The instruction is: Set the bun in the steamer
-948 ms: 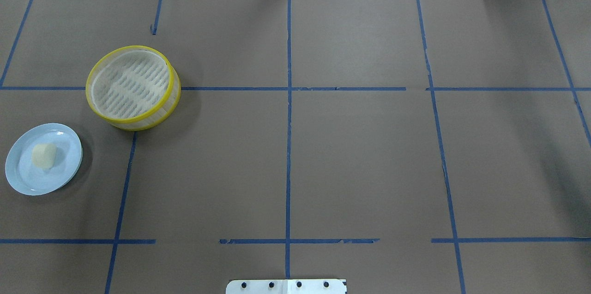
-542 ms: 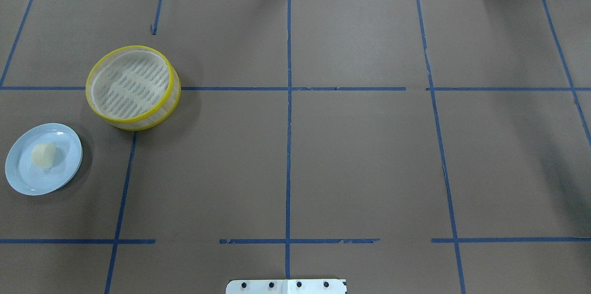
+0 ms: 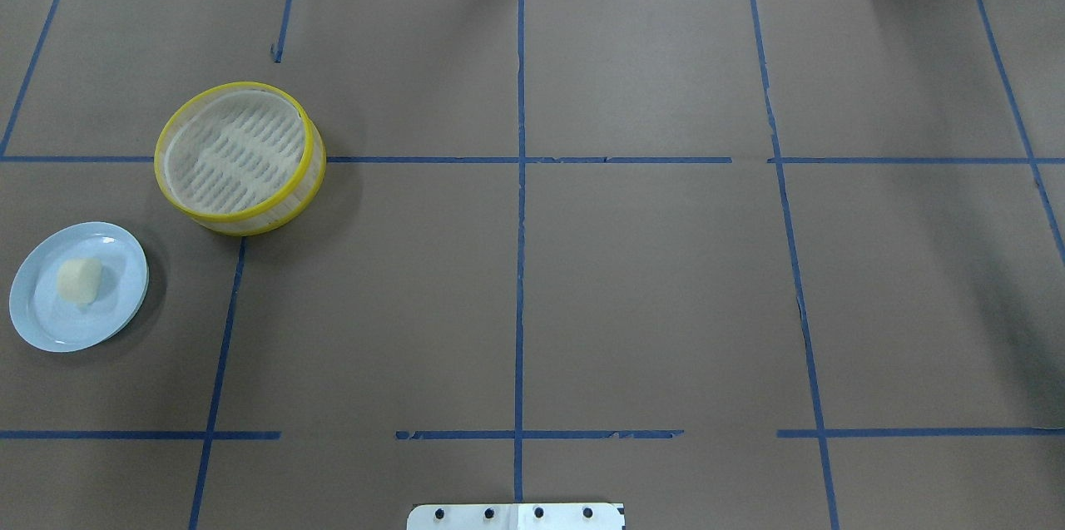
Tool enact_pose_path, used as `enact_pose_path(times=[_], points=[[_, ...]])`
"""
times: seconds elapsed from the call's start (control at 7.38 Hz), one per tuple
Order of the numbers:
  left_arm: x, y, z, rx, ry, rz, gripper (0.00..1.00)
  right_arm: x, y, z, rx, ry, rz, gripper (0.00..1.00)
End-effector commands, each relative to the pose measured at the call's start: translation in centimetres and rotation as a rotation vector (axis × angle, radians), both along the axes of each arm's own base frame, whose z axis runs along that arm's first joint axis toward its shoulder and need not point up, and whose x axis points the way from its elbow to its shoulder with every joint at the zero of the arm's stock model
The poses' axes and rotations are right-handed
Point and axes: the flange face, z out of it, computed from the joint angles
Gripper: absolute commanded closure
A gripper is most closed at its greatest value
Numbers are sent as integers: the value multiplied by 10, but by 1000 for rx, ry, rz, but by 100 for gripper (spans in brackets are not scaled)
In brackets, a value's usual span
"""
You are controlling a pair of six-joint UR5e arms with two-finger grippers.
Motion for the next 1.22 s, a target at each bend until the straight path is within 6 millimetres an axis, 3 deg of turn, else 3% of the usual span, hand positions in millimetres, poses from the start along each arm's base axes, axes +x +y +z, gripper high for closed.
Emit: enact_pose_path(times=[0.0,0.14,0.27,0.41,0.54,0.81,0.95,1.08], points=[[7,-11,-19,35,3,7,0,0,0,0,0,0,0,0],[22,-15,-28,6,40,-7,0,1,0,0,0,0,1,0],[76,-27,-55,-18,59,16,0,1,0,0,0,0,1,0],[124,-25,-74,-118,81,-32,0,1,0,0,0,0,1,0],[147,-21,-82,-141,93,-37,0,1,0,0,0,0,1,0],[198,-13,-68,-190,33,-52,0,1,0,0,0,0,1,0],[209,3,-43,-152,17,-50,0,1,0,0,0,0,1,0],[207,18,-15,-128,38,-61,0,1,0,0,0,0,1,0]])
